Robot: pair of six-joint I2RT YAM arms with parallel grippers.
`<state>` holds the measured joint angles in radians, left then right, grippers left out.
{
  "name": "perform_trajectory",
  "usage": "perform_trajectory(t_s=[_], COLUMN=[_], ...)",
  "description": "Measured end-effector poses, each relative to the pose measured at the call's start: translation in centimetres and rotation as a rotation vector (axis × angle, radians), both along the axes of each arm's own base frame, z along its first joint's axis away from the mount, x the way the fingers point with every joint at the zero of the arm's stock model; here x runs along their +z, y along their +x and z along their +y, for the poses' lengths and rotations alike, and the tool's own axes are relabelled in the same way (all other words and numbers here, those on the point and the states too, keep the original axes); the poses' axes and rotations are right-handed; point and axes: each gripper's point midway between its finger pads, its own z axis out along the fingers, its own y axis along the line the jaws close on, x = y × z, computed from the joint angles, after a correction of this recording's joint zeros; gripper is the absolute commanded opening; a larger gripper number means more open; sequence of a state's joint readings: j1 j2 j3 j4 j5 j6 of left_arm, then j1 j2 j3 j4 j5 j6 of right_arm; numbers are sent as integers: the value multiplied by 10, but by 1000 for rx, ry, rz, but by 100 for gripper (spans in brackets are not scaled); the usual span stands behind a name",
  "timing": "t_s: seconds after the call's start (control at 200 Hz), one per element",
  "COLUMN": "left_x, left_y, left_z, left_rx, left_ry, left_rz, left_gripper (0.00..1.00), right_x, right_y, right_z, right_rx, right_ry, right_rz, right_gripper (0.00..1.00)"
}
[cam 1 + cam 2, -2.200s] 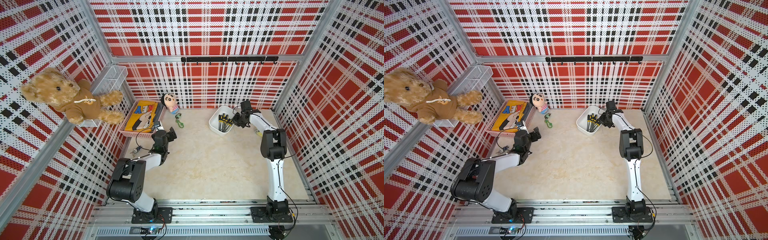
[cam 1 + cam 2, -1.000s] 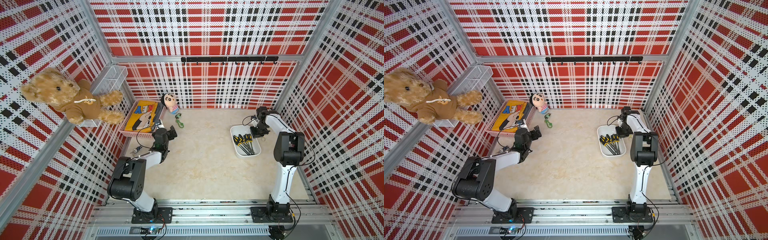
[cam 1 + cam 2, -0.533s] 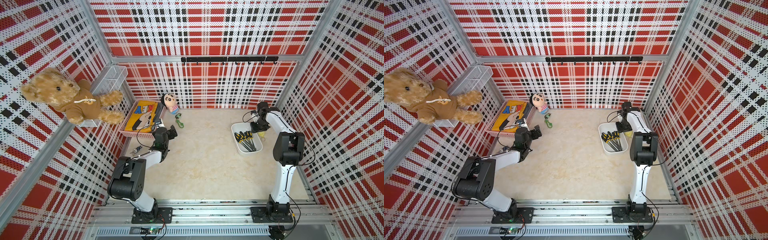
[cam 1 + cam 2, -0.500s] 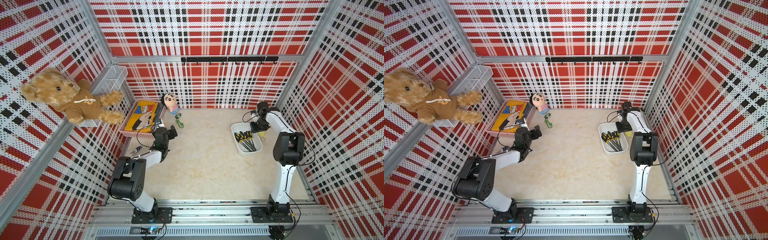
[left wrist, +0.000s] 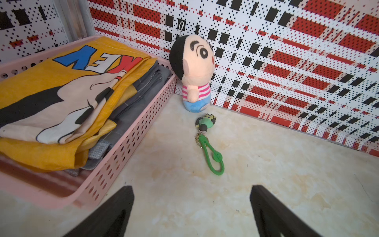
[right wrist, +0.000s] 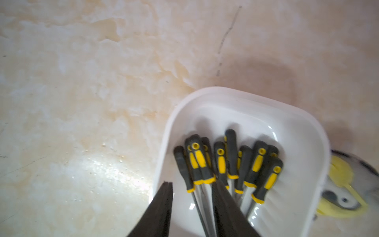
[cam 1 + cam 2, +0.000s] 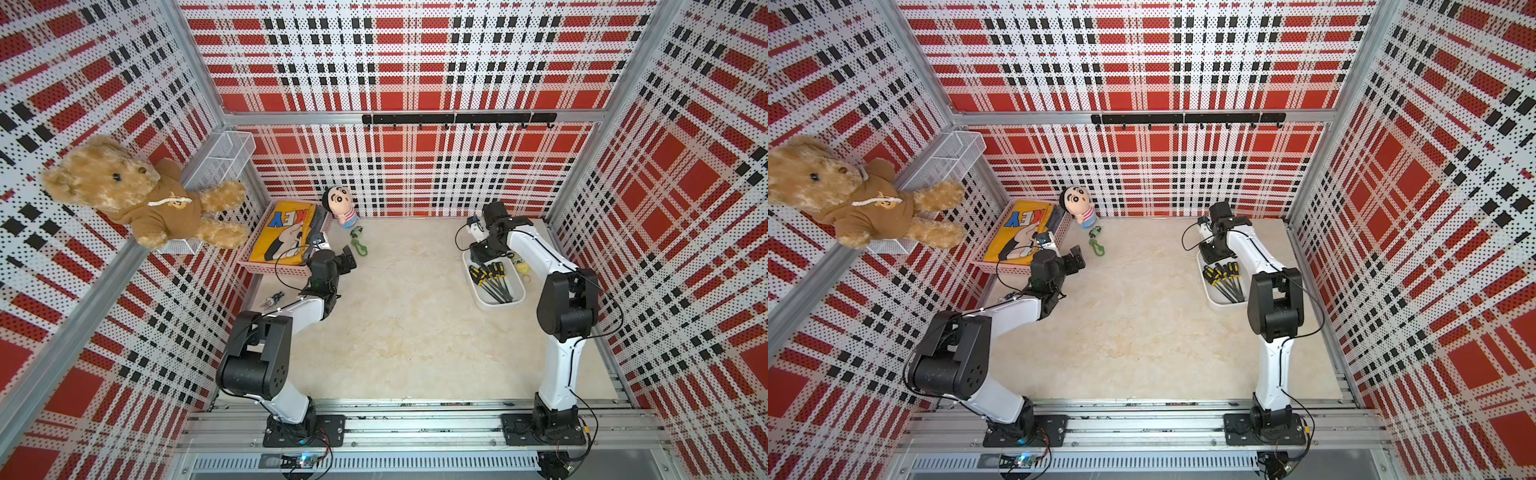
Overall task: Take the file tool out of the storage box
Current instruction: Pick up the file tool from the storage box.
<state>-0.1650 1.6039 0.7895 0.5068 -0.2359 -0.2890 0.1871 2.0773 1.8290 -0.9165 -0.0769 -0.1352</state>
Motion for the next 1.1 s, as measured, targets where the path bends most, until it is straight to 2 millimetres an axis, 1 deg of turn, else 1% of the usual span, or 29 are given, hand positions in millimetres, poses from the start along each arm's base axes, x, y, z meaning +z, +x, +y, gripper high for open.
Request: perform_trajectory(t_s=[0.065, 0.15, 0.251, 0.316, 0.551, 0.721, 0.927, 0.962, 1.007, 1.077, 1.097], left_x=[0, -1, -3, -4, -4, -4, -6, -6, -6, -6, -6], left_y=[0, 0, -1, -1, -1, -1, -1, -1, -1, -1, -1], left_z=[0, 0, 0, 0, 0, 0, 0, 0, 0, 0, 0], left_rx=[0, 0, 0, 0, -1, -1, -1, -1, -1, 0, -1], left_ry=[0, 1, 3, 3, 3, 3, 4, 4, 4, 4, 4], left_rz=[1, 6, 14, 18, 20, 20, 25, 24, 25, 26, 26], left_gripper=[95, 95, 95, 95, 95, 95, 95, 95, 95, 95, 95], right_x=[-9, -22, -31, -34, -48, -54, -66, -69, -70, -72, -72], right_y=[-1, -2, -1, 1, 2, 2, 8, 8, 9, 10, 11], right_z=[-1, -9, -14, -16, -13, -12, -9, -9, -9, -8, -8], right_rx=[-3, -21, -32, -36, -23, -20, -14, -14, -14, -15, -12], right_ry=[6, 3, 0, 1, 10, 14, 14, 14, 13, 12, 11], right_rz=[18, 41, 56, 57, 77, 88, 101, 106, 108, 109, 107], right_gripper=[42, 43, 43, 44, 44, 44, 42, 41, 37, 29, 24])
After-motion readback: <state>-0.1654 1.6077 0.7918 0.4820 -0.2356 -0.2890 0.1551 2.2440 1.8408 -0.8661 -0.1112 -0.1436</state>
